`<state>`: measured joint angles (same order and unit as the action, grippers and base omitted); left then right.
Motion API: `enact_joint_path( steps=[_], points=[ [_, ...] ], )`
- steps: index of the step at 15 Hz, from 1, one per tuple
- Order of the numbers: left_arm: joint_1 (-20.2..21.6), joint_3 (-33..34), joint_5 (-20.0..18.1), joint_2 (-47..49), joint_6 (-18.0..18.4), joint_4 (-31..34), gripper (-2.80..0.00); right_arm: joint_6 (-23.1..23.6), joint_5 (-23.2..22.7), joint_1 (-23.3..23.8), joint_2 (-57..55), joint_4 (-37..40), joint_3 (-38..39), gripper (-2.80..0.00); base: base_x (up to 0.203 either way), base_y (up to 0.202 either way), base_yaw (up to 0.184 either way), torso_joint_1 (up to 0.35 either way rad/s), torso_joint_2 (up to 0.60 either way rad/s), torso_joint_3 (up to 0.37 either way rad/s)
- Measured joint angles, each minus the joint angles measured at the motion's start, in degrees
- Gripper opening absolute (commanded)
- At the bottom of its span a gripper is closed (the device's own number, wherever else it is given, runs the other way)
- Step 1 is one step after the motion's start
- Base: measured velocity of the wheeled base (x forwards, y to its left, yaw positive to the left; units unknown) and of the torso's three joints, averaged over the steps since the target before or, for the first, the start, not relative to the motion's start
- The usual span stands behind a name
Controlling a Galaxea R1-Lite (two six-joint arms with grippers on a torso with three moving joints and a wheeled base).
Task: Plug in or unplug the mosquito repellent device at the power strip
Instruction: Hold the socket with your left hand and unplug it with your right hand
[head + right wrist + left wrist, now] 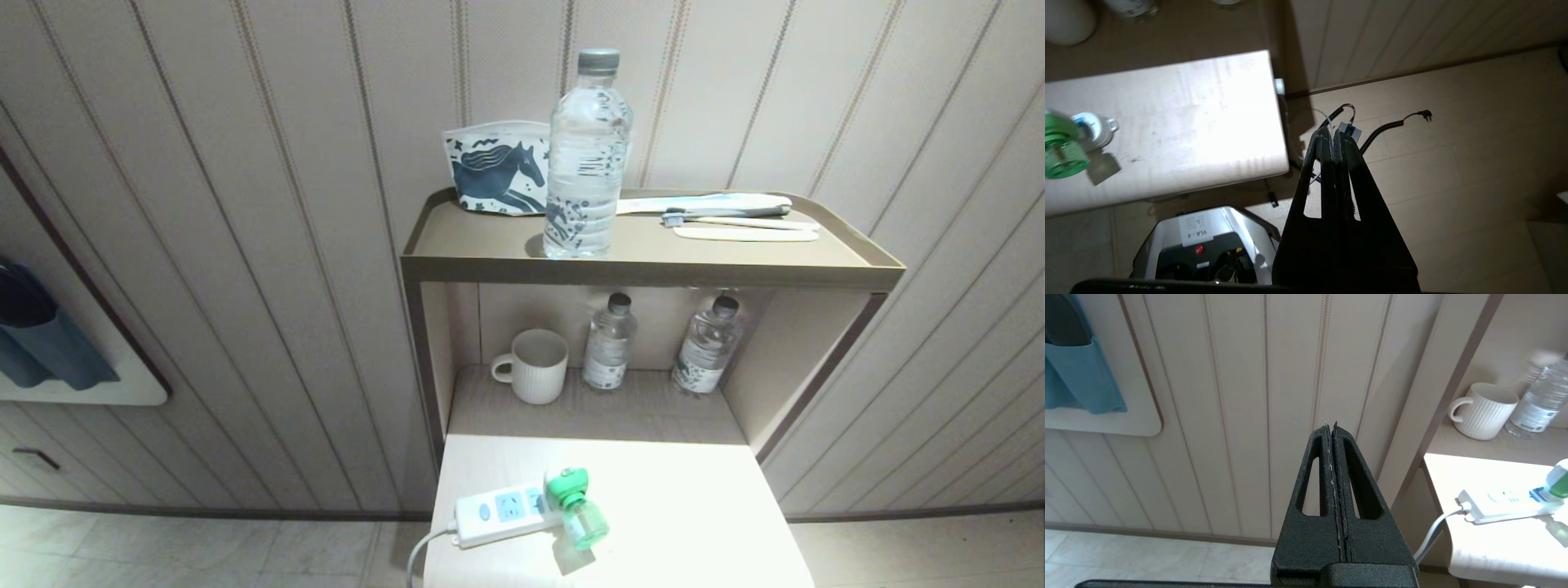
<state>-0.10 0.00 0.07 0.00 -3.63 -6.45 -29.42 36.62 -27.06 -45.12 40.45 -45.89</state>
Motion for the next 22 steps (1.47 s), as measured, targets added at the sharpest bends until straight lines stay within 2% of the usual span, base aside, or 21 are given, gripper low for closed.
enact_joint_path(
  steps=[4, 6, 8, 10, 11, 13, 16, 18, 22],
  points=[
    [-0.01, 0.00, 0.00, 0.00, 0.04, -0.02, -2.80, 3.31, 0.43, 8.27, 13.43, -6.10, 12.99, -2.80, 0.000, 0.000, 0.000, 0.000, 0.00, 0.000],
    [0.02, 0.00, 0.02, 0.00, 0.02, 0.00, -2.80, 6.09, -0.09, 15.69, 18.04, -8.70, 17.51, -2.80, 0.000, 0.000, 0.000, 0.000, 0.00, 0.000],
    [0.00, 0.00, 0.00, 0.00, -0.01, 0.01, -2.80, 12.29, -3.12, 22.58, 23.80, -13.08, 22.28, -2.80, 0.000, 0.000, 0.000, 0.000, 0.00, 0.000],
    [-0.01, 0.00, 0.00, 0.00, 0.03, -0.02, -2.80, 19.67, -9.70, 25.71, 30.06, -21.42, 29.03, -2.80, 0.000, 0.000, 0.000, 0.000, 0.00, 0.000],
    [0.02, 0.00, 0.00, 0.00, 0.06, 0.01, -2.80, 22.25, -13.33, 26.25, 32.24, -25.30, 31.41, -2.80, 0.000, 0.000, 0.000, 0.000, 0.00, 0.000],
    [-0.01, 0.00, -0.02, 0.00, 0.08, 0.00, -2.80, 27.72, -23.85, 26.84, 37.86, -31.46, 36.85, -2.80, 0.000, 0.000, 0.000, 0.000, 0.00, 0.000],
    [0.02, 0.00, 0.00, 0.00, 0.07, -0.03, -2.80, 31.21, -35.98, 27.06, 42.99, -34.61, 42.56, -2.80, 0.000, 0.000, 0.000, 0.000, 0.00, 0.000],
    [0.02, 0.00, 0.01, 0.00, 0.07, -0.07, -2.80, 30.85, -36.83, 27.06, 44.28, -37.16, 44.06, -2.80, 0.000, 0.000, 0.000, 0.000, 0.00, 0.000],
    [-0.01, 0.00, 0.00, 0.00, 0.08, -0.07, -2.80, 30.36, -36.55, 27.11, 45.12, -37.48, 44.84, -2.80, 0.000, 0.000, 0.000, 0.000, 0.00, 0.000]
  ],
)
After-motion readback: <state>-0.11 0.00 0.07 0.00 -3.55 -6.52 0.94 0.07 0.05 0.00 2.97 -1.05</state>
